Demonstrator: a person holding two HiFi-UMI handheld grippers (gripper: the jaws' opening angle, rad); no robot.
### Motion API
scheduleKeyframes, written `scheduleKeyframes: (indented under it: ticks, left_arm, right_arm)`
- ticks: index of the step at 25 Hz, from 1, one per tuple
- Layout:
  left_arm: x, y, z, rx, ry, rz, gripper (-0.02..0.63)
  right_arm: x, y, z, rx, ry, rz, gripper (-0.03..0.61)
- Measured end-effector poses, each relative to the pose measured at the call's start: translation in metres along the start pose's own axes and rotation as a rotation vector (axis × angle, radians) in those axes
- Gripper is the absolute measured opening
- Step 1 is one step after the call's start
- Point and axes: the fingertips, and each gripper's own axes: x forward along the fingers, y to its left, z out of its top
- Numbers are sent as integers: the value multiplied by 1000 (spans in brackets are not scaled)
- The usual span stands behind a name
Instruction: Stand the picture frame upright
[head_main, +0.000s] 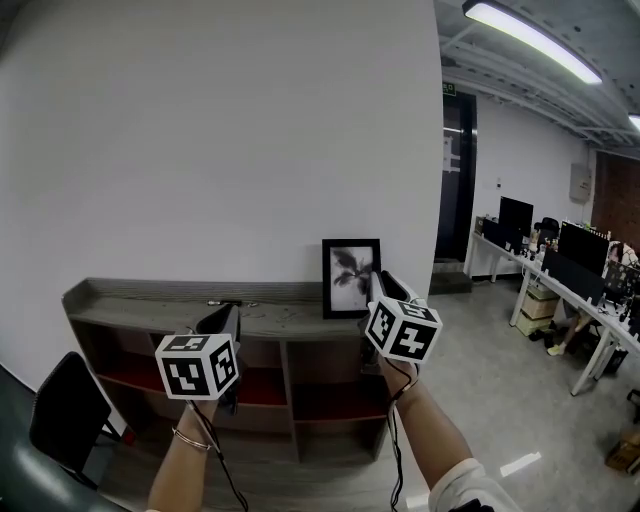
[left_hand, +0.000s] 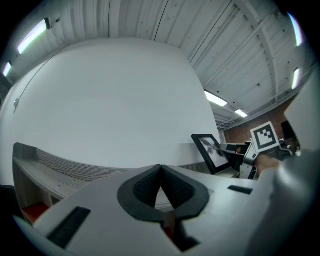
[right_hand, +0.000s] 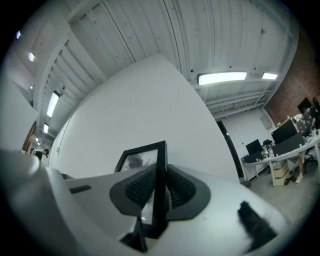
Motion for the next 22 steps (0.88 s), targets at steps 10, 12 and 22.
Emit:
scheduleKeyframes:
  ticks: [10, 12, 22]
  left_arm:
    - [11, 7, -2, -2, -9, -35, 12]
    - [13, 6, -1, -6, -13, -43, 12]
    - [18, 5, -8, -23, -31, -67, 12]
  right_arm:
    - [29, 0, -8, -36, 44, -34, 83]
    - [33, 0, -10, -56, 63, -40, 83]
    - [44, 5, -25, -103, 154, -49, 83]
